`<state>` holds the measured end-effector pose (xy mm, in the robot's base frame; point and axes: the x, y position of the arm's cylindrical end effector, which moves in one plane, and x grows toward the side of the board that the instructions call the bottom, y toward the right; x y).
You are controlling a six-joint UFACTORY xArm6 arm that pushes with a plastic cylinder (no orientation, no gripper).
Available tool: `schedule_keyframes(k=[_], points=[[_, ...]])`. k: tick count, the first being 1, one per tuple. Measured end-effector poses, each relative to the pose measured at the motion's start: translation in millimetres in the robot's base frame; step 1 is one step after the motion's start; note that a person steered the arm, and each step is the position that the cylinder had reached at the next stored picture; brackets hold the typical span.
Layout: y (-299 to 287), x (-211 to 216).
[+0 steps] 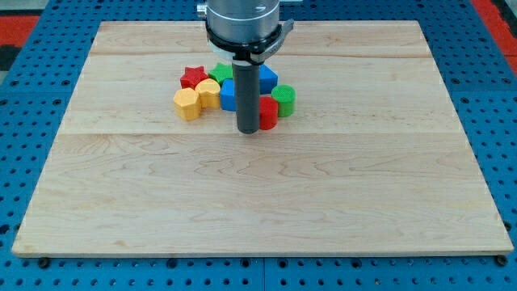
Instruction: Move your arm towards left side of yellow hexagon
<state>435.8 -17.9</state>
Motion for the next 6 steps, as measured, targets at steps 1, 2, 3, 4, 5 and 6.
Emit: schedule_keyframes(k=[1, 2, 3, 4, 5, 6], points=[[-5, 32], [-54, 40], [-113, 23], [-134, -24], [-135, -58], [-135, -71]])
